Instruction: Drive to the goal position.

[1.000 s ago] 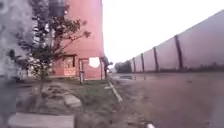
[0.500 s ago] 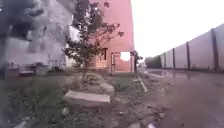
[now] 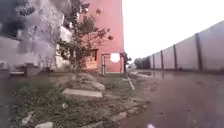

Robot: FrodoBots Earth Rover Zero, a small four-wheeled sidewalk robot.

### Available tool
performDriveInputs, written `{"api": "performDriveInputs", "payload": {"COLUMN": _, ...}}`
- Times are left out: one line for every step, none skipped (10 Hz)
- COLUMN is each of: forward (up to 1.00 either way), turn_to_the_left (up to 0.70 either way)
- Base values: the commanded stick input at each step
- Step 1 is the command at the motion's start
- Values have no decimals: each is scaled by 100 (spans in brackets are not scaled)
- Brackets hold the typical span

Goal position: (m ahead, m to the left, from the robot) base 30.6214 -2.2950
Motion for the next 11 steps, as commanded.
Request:
{"api": "performDriveInputs", "payload": {"forward": 0, "turn_to_the_left": 0}}
{"api": "performDriveInputs", "payload": {"forward": 0, "turn_to_the_left": -21}}
{"api": "performDriveInputs", "payload": {"forward": 0, "turn_to_the_left": -98}}
{"api": "performDriveInputs", "payload": {"forward": 0, "turn_to_the_left": -100}}
{"api": "performDriveInputs", "payload": {"forward": 0, "turn_to_the_left": -100}}
{"api": "performDriveInputs", "payload": {"forward": 0, "turn_to_the_left": -100}}
{"api": "performDriveInputs", "payload": {"forward": 0, "turn_to_the_left": -100}}
{"api": "performDriveInputs", "payload": {"forward": 0, "turn_to_the_left": -100}}
{"api": "performDriveInputs", "payload": {"forward": 0, "turn_to_the_left": -100}}
{"api": "performDriveInputs", "payload": {"forward": 0, "turn_to_the_left": -100}}
{"api": "performDriveInputs", "payload": {"forward": 0, "turn_to_the_left": -100}}
